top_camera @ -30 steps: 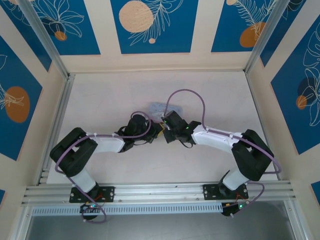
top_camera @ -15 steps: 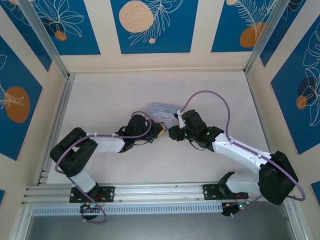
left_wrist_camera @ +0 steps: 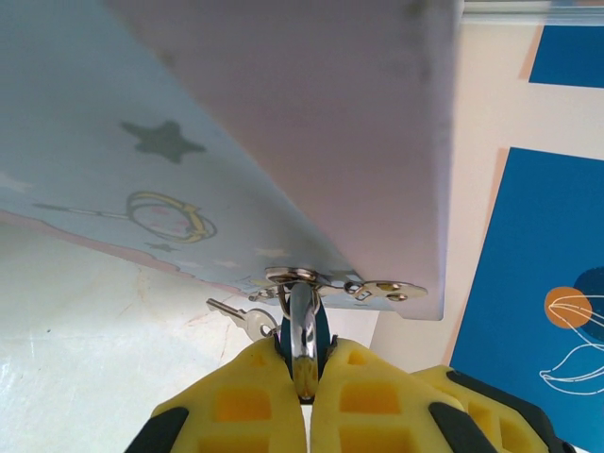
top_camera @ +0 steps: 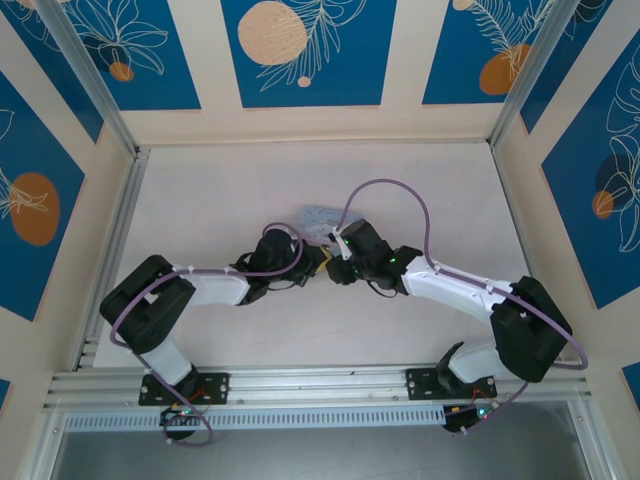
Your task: Unlock a padlock with a key
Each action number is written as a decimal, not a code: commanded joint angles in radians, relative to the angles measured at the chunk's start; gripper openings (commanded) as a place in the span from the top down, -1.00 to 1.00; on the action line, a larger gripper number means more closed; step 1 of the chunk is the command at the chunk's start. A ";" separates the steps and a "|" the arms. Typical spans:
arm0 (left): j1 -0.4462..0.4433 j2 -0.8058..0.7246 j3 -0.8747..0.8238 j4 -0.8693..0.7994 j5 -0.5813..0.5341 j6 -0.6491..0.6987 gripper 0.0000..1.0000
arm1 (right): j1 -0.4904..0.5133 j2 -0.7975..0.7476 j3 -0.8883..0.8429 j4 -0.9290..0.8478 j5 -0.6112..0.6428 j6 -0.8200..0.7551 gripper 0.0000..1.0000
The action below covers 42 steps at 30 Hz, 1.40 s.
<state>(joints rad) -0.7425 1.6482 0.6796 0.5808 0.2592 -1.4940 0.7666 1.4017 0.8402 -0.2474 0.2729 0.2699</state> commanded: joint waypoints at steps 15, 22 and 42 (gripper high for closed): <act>-0.006 0.002 0.033 0.020 0.042 -0.006 1.00 | 0.029 0.127 0.085 0.010 0.204 -0.060 0.50; -0.006 -0.002 0.031 0.021 0.047 -0.008 1.00 | 0.024 0.152 0.118 0.008 0.199 -0.025 0.87; -0.006 -0.017 0.023 -0.122 0.008 0.134 1.00 | -0.130 -0.193 -0.203 0.174 -0.343 0.430 0.12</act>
<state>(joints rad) -0.7425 1.6527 0.6857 0.5228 0.2558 -1.4364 0.6388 1.2259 0.6811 -0.1402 -0.0029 0.5591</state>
